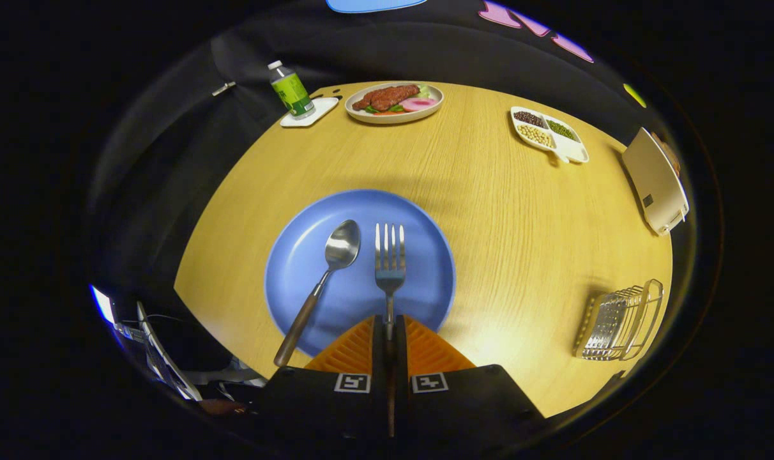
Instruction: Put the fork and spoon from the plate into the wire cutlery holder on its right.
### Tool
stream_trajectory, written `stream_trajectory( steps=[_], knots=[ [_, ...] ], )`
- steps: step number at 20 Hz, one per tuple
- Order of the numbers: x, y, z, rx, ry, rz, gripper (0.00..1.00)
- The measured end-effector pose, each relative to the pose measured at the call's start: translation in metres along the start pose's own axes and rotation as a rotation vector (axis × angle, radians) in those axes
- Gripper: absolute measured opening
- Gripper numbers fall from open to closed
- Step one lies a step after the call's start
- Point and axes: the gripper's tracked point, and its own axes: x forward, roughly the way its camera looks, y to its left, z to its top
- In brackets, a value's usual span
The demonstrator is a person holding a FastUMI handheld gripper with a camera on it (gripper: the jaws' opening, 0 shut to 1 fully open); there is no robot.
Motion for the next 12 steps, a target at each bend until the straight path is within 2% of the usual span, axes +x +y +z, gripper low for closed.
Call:
stream_trajectory(
  steps=[4, 10, 12],
  knots=[
    [-0.065, -0.038, 0.0, -0.03, -0.007, 0.009, 0.09],
    [-0.144, -0.147, -0.025, -0.061, 0.111, -0.102, 0.09],
    [-0.155, -0.176, -0.035, -0.047, 0.165, -0.124, 0.09]
  ],
)
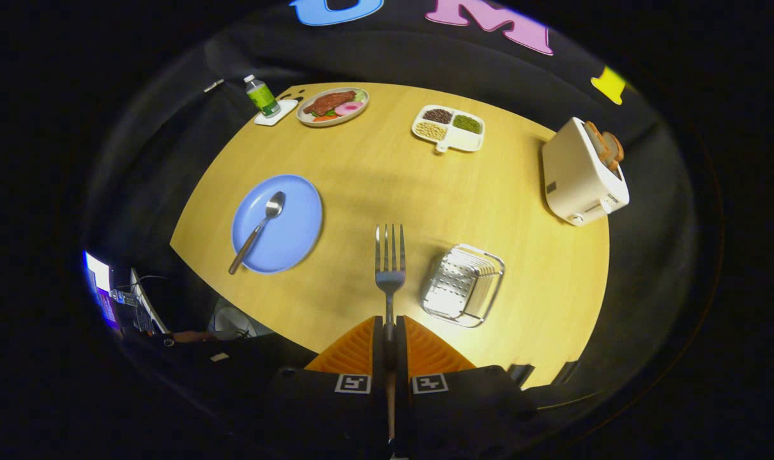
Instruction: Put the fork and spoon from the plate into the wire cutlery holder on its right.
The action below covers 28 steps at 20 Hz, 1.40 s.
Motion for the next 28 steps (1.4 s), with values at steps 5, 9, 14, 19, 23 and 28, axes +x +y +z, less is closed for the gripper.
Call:
stream_trajectory(
  steps=[5, 9, 14, 19, 23, 28],
  knots=[
    [0.0, -0.052, -0.03, -0.03, 0.218, -0.023, 0.09],
    [0.018, -0.075, -0.037, -0.1, 0.42, -0.028, 0.09],
    [0.04, -0.081, -0.027, -0.13, 0.583, -0.034, 0.09],
    [0.061, -0.078, -0.021, -0.124, 0.644, -0.052, 0.08],
    [0.067, -0.072, -0.015, -0.107, 0.618, -0.043, 0.1],
    [0.066, -0.073, -0.008, -0.081, 0.519, -0.043, 0.13]
  ],
)
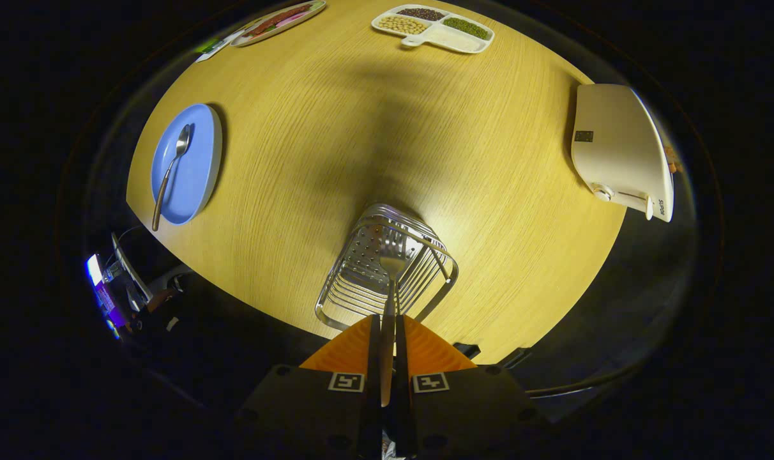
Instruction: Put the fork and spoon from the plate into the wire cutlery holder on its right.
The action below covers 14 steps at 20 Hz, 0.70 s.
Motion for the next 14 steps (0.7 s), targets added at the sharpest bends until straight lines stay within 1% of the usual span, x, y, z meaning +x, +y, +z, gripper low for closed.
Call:
stream_trajectory(
  steps=[4, 7, 9, 11, 14],
  knots=[
    [-0.021, 0.003, 0.009, 0.061, -0.161, 0.038, 0.16],
    [-0.055, 0.022, 0.024, 0.128, -0.341, 0.093, 0.21],
    [-0.081, 0.05, 0.037, 0.157, -0.47, 0.154, 0.2],
    [-0.101, 0.085, 0.045, 0.172, -0.564, 0.214, 0.2],
    [-0.109, 0.138, 0.051, 0.161, -0.626, 0.28, 0.21]
  ],
)
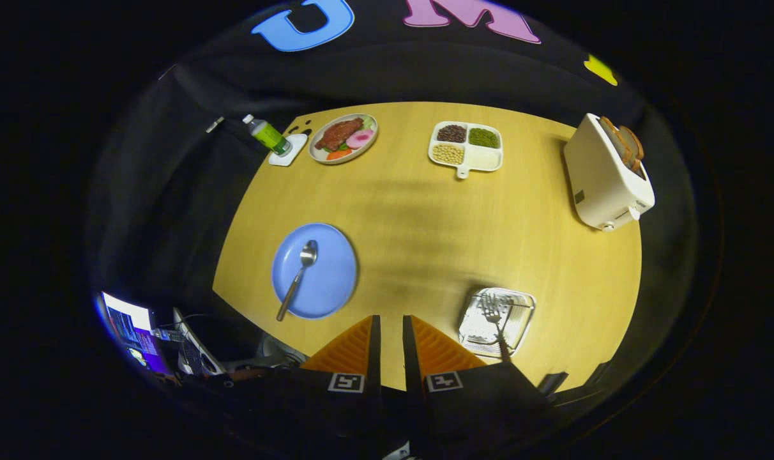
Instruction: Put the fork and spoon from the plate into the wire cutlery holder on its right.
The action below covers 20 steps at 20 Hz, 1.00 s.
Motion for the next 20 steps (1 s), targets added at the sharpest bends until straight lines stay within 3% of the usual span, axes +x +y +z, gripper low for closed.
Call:
stream_trajectory(
  steps=[7, 10, 12, 20],
  knots=[
    [0.08, 0.13, -0.033, 0.028, 0.094, 0.155, 0.23],
    [0.118, 0.16, -0.043, 0.06, 0.144, 0.168, 0.24],
    [0.144, 0.172, -0.045, 0.104, 0.165, 0.159, 0.24],
    [0.21, 0.159, -0.035, 0.182, 0.181, -0.017, 0.26]
  ],
)
